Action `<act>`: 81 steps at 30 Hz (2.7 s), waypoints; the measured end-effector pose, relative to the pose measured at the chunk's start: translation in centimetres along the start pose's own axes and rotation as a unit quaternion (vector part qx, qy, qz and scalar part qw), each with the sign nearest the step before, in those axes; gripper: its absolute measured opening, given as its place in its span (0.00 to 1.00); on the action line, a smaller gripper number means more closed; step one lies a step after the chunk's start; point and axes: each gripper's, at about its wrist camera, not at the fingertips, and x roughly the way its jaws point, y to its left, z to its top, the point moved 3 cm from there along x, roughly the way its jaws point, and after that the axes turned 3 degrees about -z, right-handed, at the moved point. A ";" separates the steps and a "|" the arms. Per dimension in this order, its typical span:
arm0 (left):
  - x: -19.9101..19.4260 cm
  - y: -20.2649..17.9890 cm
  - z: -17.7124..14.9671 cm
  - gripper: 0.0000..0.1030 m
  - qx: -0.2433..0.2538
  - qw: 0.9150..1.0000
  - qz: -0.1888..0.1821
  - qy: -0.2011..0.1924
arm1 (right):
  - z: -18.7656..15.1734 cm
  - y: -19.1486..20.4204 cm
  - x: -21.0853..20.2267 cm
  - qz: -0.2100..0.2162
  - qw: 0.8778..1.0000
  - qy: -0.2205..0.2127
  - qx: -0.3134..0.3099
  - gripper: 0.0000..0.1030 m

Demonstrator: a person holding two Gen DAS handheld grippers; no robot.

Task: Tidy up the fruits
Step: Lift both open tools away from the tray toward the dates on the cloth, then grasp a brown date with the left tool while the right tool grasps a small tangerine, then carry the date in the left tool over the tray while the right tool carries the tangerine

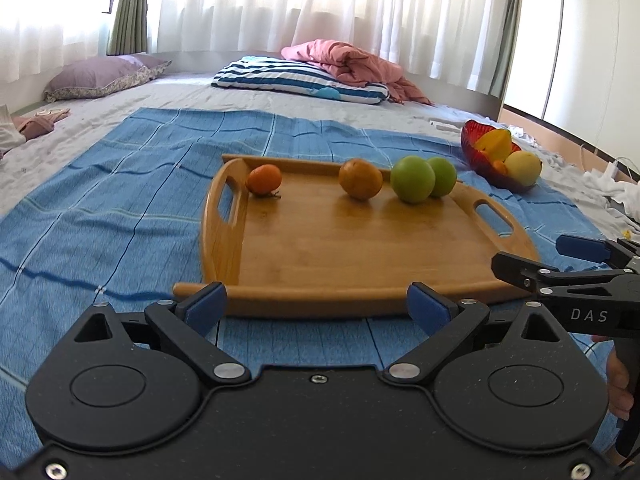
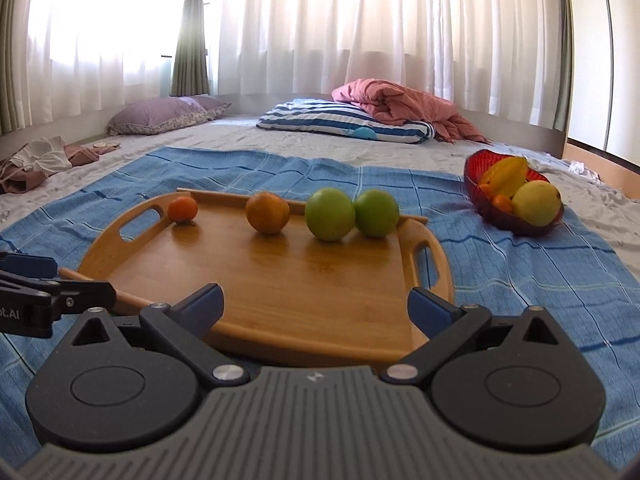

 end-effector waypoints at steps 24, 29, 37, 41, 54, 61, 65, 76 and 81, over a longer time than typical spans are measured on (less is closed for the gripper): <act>-2.2 -0.9 -3.8 0.95 0.033 0.999 0.014 0.002 | -4.3 -2.9 -3.5 -0.053 0.996 0.029 0.073 1.00; -2.8 -1.5 -4.6 0.93 0.051 0.999 0.013 0.000 | -5.2 -2.5 -4.4 -0.043 0.997 0.025 0.055 1.00; -3.0 -1.8 -5.5 0.59 0.059 0.998 0.009 0.014 | -6.5 -1.8 -5.1 -0.026 0.999 0.021 0.039 0.80; -2.8 -1.6 -5.8 0.48 0.060 0.998 0.014 0.020 | -6.9 -1.6 -5.2 -0.031 0.999 0.019 0.031 0.70; -1.8 -1.4 -5.7 0.42 0.047 0.998 0.017 0.030 | -6.8 0.1 -4.3 0.011 1.000 0.021 0.017 0.46; -1.4 -1.6 -5.7 0.24 0.053 0.998 0.019 0.030 | -6.6 0.5 -3.6 0.015 0.999 0.027 0.017 0.39; -1.3 -1.6 -5.5 0.18 0.054 0.998 0.026 0.026 | -6.5 0.4 -3.5 0.015 0.999 0.029 0.024 0.36; -1.8 -1.8 -4.4 0.18 0.060 0.998 0.033 0.005 | -5.9 -0.1 -4.0 0.006 0.999 0.017 0.039 0.35; -1.8 -1.7 -3.9 0.18 0.061 0.997 0.038 -0.002 | -5.3 -0.5 -4.3 0.001 0.999 0.007 0.041 0.33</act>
